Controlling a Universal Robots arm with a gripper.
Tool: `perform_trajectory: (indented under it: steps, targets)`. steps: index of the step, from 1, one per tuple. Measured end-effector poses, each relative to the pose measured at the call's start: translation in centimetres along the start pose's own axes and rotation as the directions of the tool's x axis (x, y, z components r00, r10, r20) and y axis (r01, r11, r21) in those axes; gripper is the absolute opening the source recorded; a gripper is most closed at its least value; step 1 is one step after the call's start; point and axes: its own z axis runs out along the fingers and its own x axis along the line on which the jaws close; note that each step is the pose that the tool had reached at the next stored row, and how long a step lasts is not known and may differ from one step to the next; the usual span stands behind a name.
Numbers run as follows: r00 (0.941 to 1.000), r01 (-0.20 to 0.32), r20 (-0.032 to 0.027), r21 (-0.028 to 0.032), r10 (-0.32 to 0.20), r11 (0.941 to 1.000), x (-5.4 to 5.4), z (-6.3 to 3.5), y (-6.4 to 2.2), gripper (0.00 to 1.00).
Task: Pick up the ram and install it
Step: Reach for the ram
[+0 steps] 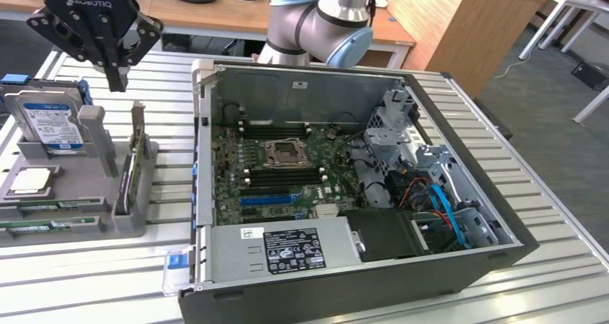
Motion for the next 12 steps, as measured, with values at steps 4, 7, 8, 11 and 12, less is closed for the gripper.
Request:
perform_trajectory:
  steps: [4,7,8,11,12]
  targets:
    - [1.0,-0.001,0.0001,-0.0001,0.001,1.0,0.6,0.01,-0.05,0.11]
    - [1.0,-0.001,0.0,0.0,0.001,1.0,0.71,0.0,-0.06,0.11]
    - [1.0,-0.001,0.0,0.0001,0.001,1.0,0.71,0.0,-0.06,0.11]
    - [1.0,-0.002,0.0,0.0001,0.002,1.0,0.83,0.0,-0.06,0.11]
    - [1.0,-0.002,0.0,0.0001,0.002,1.0,0.96,-0.01,-0.07,0.11]
